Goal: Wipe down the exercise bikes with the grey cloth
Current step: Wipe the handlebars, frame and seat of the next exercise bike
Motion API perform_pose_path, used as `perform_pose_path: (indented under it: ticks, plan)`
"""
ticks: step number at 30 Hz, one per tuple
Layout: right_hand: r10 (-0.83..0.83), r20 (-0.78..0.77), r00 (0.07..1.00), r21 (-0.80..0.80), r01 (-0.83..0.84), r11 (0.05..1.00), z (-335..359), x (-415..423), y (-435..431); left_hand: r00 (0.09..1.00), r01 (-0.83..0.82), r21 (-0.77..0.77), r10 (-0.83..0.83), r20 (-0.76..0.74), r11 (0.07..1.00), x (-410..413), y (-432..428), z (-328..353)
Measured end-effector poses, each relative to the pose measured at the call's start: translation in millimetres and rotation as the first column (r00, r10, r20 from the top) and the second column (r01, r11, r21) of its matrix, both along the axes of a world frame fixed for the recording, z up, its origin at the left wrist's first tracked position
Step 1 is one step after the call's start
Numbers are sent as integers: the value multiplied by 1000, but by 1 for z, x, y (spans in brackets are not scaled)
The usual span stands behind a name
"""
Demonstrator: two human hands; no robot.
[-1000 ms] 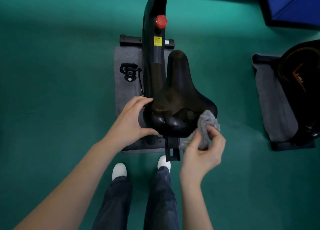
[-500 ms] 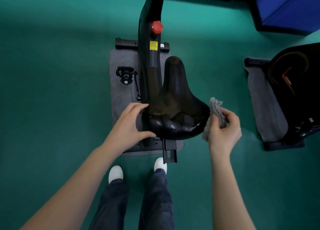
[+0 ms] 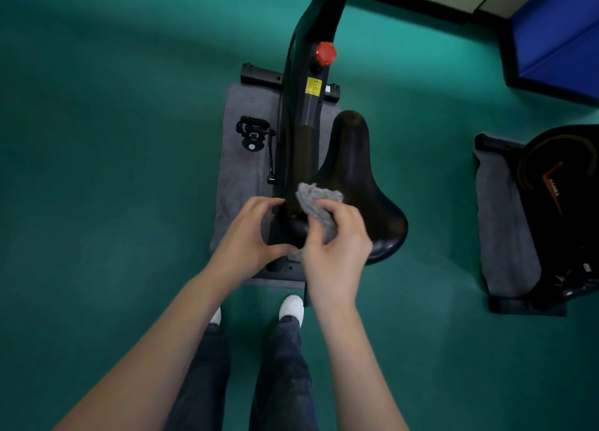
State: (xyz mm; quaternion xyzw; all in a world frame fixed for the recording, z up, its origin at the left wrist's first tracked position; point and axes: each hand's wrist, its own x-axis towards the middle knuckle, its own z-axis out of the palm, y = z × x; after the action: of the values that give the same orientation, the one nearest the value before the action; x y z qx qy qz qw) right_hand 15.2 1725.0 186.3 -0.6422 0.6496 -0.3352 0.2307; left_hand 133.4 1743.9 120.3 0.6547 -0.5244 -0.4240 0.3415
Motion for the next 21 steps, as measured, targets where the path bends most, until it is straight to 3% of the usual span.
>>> perform_pose_path:
  ticks: [4, 8, 13, 19, 21]
  plan:
    - [93, 61, 994, -12, -93, 996, 7, -3, -15, 999, -14, -3, 13, -46, 1000, -2, 3, 0]
    - [228, -130, 965, 5, -229, 973, 18, -33, -73, 998, -39, 60, 42, -45, 997, -5, 5, 0]
    - [576, -368, 731, 205, -540, 816, 10, -25, -96, 988, -128, 95, 136, -76, 987, -11, 12, -4]
    - [790, -183, 584, 343, -716, 609, 15, -23, -99, 959, -249, 103, 260, -112, 963, -21, 23, -7]
    - [794, -238, 559, 326, -724, 607, 15, -20, -117, 946, -291, 101, 302, -117, 951, -25, 27, -8]
